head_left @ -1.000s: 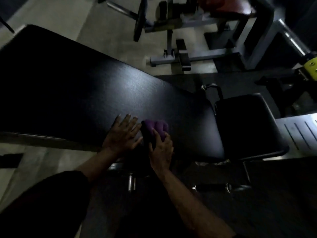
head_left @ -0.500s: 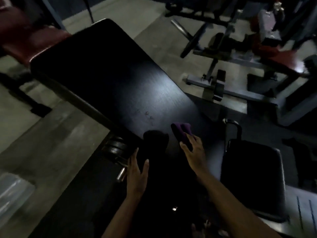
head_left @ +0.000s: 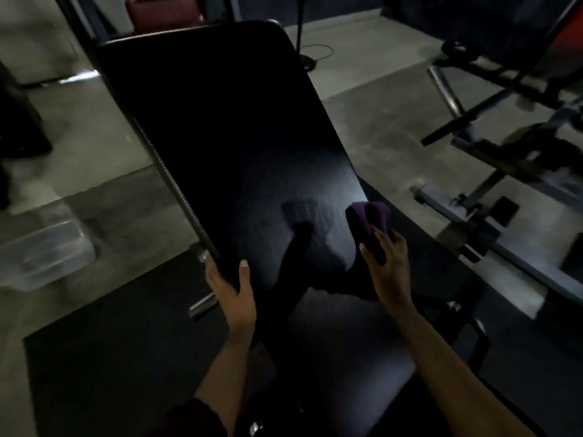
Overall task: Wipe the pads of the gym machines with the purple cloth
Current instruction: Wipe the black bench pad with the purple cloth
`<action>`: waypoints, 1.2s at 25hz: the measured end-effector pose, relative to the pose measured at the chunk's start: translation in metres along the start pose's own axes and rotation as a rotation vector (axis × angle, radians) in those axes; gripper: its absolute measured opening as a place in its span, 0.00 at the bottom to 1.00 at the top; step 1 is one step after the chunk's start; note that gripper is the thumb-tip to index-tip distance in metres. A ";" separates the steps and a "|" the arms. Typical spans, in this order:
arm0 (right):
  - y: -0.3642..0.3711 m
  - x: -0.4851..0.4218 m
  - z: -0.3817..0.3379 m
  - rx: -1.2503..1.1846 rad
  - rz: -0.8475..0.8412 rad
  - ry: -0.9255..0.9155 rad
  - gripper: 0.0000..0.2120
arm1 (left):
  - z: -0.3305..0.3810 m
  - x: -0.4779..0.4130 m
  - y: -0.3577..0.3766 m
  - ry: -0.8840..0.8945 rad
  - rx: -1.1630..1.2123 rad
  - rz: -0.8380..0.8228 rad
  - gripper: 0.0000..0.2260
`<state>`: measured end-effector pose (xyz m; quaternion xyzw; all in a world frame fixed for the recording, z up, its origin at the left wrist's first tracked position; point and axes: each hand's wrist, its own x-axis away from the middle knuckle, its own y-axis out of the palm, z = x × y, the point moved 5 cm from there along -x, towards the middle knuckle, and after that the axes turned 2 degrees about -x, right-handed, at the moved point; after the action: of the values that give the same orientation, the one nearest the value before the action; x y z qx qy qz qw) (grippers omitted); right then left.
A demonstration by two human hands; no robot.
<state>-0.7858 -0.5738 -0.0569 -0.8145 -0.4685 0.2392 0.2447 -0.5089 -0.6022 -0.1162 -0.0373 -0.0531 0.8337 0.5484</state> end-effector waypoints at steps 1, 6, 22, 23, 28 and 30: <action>0.004 -0.018 -0.002 0.001 0.011 -0.047 0.20 | 0.000 -0.010 0.004 0.007 0.004 0.060 0.31; 0.048 -0.102 0.023 0.080 -0.029 -0.134 0.27 | -0.004 -0.021 0.013 0.155 -0.022 0.164 0.33; 0.149 -0.004 -0.077 0.222 -0.059 -0.482 0.25 | -0.007 -0.026 0.013 0.292 0.019 0.113 0.30; 0.155 0.012 -0.083 0.241 -0.115 -0.562 0.26 | -0.005 -0.025 0.012 0.265 0.029 0.097 0.33; 0.180 0.048 -0.119 0.374 -0.205 -0.952 0.26 | -0.001 -0.027 -0.002 -0.109 0.376 -0.013 0.48; 0.185 0.024 -0.142 0.374 -0.140 -0.916 0.25 | 0.006 -0.050 -0.014 -0.098 0.325 -0.002 0.44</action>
<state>-0.5682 -0.6591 -0.0670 -0.5347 -0.5305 0.6351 0.1711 -0.4770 -0.6431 -0.1084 0.0926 0.0558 0.8316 0.5447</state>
